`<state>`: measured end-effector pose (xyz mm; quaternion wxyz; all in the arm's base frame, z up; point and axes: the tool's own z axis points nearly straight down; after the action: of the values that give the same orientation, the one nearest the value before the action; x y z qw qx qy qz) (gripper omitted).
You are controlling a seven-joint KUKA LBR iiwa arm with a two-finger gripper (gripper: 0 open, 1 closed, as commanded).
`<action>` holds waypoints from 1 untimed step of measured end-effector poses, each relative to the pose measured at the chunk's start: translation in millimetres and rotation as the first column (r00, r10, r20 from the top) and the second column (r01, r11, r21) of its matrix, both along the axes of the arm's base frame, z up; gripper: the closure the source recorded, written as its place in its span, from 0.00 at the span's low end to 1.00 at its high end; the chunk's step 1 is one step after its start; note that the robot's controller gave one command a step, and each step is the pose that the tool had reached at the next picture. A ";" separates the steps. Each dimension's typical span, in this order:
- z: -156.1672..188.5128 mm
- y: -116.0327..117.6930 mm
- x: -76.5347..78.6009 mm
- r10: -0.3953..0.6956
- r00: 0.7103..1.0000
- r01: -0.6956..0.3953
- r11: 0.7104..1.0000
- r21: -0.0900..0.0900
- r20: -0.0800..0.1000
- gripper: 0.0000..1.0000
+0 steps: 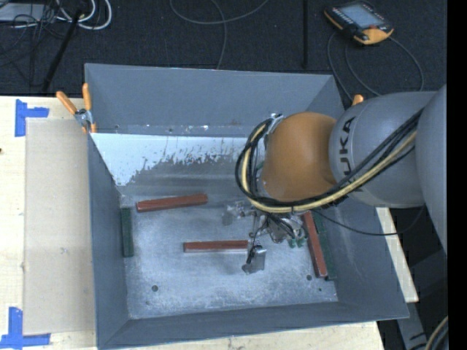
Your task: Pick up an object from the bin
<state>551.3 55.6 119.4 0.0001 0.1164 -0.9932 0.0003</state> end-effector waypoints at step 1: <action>-36.8 20.3 4.4 0.016 1.000 -0.016 1.000 0.004 0.002 0.00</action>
Offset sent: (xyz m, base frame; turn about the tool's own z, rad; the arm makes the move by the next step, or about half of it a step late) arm 0.0096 0.0035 -0.0494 0.2354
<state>555.8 75.9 82.6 -0.0012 0.1242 -0.9923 -0.0014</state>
